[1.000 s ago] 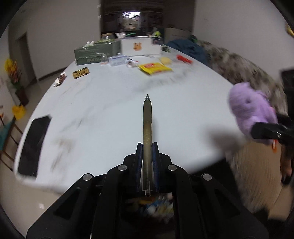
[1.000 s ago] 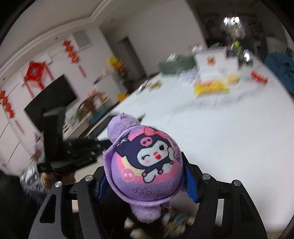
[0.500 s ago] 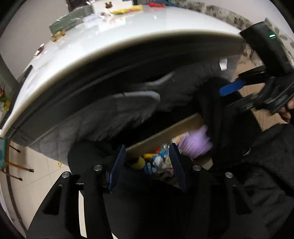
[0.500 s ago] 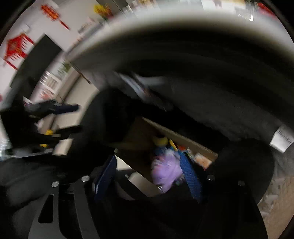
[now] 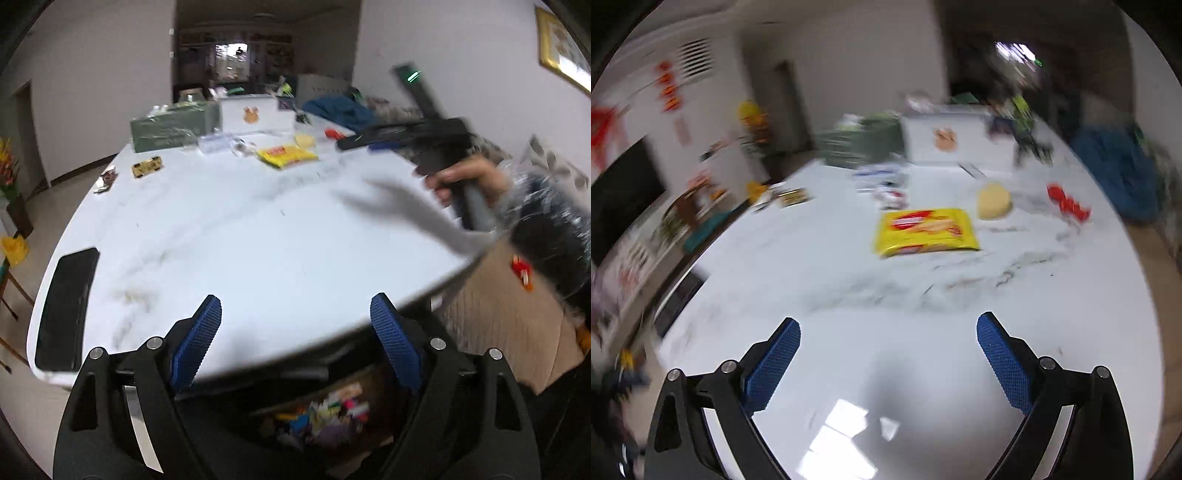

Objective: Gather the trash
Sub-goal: 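Grasp the yellow Nabati wafer bag with the right tool while the left tool grasps the white astronaut toy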

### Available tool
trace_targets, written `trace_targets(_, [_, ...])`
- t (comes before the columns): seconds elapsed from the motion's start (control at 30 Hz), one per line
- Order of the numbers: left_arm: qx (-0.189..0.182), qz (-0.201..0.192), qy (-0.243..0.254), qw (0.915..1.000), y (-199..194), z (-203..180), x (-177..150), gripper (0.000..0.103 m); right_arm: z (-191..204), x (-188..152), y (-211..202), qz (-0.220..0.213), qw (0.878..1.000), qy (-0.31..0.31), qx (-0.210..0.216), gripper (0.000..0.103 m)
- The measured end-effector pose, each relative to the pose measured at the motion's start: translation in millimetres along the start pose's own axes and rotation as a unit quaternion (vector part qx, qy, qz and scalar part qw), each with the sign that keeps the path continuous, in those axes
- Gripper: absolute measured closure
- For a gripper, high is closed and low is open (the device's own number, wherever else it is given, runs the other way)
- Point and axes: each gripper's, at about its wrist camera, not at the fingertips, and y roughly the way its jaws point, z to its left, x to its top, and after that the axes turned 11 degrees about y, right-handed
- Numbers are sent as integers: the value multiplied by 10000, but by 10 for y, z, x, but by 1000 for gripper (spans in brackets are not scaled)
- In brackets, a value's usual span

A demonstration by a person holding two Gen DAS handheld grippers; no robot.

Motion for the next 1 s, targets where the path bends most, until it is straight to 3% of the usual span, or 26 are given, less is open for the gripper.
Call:
trace_targets(0.1, [-73,-73,-266,9996,48,171,66,22,-105,260,380,286,9934,1044,373,8])
trace_targets(0.33, [-186,62,-707,9973,233,522,4,22,-237,754,1125,520,9863,1563,54,7])
trace_targets(0.43, [-185,64,-859,9961,280,619,-4,22,-98,976,1388,454,9900,1322,-212,5])
trace_targets(0.53, [-221,69,-1022,9945,340,675,3,22,162,1096,1680,476,9921,871,-770,5])
trace_targets(0.73, [-316,-12,-1033,9942,351,678,62,22,552,840,1874,543,9863,-546,-1461,5])
trace_targets(0.8, [-340,-9,-967,9947,386,666,92,22,506,796,1820,442,9874,-469,-1444,6])
trace_targets(0.87, [-328,48,-935,9951,448,654,158,22,493,787,1723,413,9882,-437,-1408,27])
trace_targets(1.0, [10,10,-776,9970,629,764,557,22,388,606,1444,540,9923,-366,-1055,29])
